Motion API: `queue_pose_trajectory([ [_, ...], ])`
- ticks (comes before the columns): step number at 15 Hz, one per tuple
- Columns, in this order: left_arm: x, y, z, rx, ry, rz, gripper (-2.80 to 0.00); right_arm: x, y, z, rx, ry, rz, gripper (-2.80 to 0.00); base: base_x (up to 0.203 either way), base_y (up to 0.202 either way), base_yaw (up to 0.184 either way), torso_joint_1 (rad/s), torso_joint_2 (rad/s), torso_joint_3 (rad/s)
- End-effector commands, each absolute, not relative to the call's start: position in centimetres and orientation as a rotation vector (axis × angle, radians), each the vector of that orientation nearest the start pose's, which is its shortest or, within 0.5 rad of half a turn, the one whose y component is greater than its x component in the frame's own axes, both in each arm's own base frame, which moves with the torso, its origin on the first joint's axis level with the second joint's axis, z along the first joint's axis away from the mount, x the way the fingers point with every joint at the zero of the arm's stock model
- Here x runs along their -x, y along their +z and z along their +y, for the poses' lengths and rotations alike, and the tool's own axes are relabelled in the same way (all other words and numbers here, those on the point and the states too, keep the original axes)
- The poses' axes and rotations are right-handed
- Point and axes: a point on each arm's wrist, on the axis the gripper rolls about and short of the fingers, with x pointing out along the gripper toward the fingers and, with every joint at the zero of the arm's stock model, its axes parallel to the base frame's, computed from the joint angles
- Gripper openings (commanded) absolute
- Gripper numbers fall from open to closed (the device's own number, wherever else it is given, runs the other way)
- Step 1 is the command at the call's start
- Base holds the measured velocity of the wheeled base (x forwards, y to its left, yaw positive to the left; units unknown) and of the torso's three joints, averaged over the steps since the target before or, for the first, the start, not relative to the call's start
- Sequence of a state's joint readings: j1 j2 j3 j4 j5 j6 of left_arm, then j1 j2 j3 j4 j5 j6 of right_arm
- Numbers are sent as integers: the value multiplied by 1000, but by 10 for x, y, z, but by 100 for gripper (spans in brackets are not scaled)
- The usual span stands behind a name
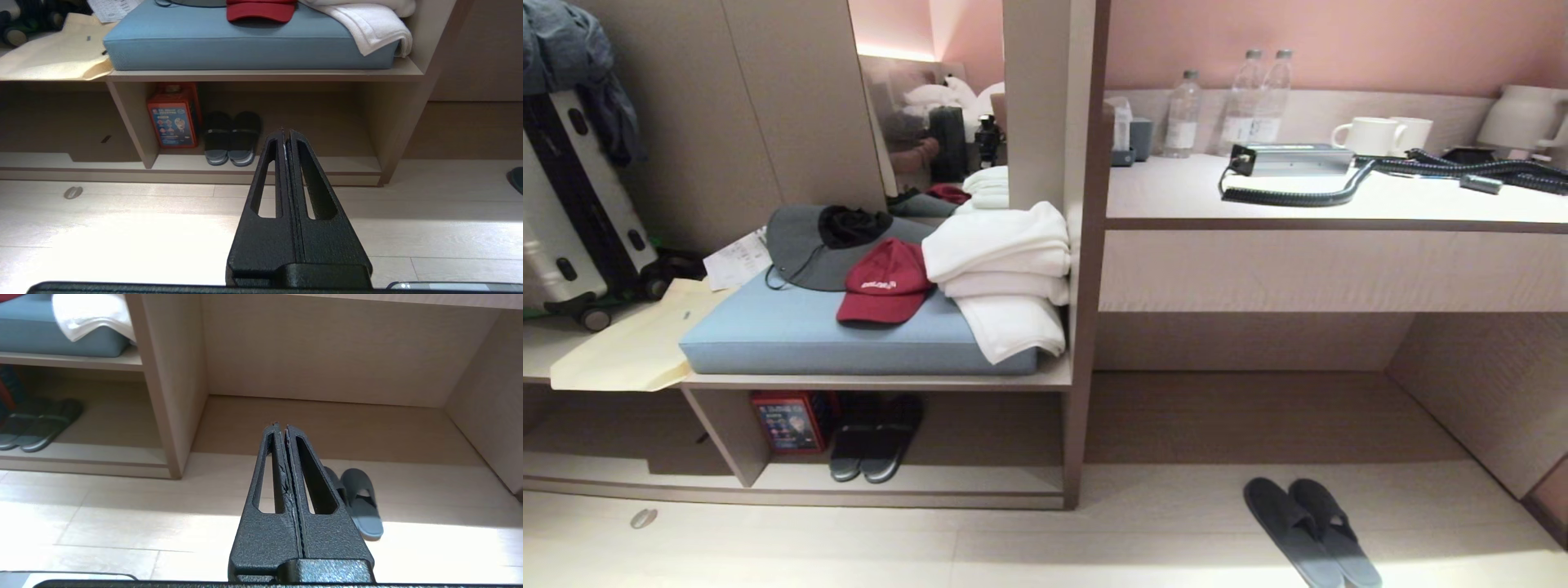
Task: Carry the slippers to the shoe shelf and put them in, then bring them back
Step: Pick up the slippers on the floor
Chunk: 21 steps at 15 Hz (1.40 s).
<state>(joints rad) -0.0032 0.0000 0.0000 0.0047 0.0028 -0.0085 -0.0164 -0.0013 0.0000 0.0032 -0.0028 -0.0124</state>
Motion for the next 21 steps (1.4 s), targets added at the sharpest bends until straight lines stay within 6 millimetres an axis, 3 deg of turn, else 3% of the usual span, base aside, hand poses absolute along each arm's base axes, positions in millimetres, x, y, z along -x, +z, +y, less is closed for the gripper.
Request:
queue_pose_trajectory([
  [1,23,75,0,9,2,5,-280,23,75,0,14,-18,5,-280,2,-68,8,2,2,-2],
  [21,23,75,0,9,2,5,-280,23,75,0,14,-18,3,-280,0,-192,3,2,3,1],
])
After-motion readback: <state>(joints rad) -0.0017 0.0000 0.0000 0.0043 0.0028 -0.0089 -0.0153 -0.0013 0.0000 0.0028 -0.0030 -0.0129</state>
